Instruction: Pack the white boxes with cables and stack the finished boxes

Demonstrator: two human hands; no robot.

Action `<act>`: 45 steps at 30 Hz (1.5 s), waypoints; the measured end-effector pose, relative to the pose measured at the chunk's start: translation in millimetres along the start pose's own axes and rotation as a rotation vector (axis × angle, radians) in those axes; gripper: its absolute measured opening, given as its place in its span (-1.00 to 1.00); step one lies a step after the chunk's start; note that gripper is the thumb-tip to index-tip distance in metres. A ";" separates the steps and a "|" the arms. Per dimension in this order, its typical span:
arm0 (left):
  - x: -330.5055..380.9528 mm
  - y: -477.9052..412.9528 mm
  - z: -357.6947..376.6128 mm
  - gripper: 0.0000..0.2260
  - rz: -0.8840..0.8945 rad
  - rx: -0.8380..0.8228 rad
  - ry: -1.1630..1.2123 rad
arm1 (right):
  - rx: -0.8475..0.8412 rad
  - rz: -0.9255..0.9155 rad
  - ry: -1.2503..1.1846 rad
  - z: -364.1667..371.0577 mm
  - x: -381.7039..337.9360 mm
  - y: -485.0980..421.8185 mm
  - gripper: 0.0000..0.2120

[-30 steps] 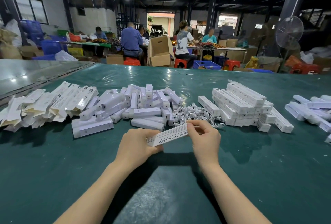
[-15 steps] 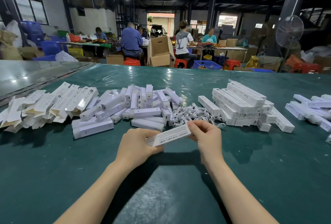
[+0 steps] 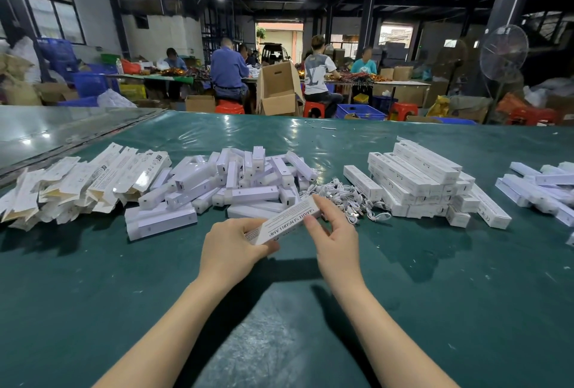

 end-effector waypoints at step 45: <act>22.0 15.7 20.8 -0.73 0.039 -0.631 0.703 | 0.459 0.410 -0.592 -58.2 12.8 -22.1 -0.83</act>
Point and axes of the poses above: each hand's wrist, its own y-axis away from the middle knuckle, its own z-axis out of the palm, x = y × z, the point moved 1 cm from there along -y, towards the middle knuckle, and after that the axes turned 4 degrees about z, right-handed, at the moved point
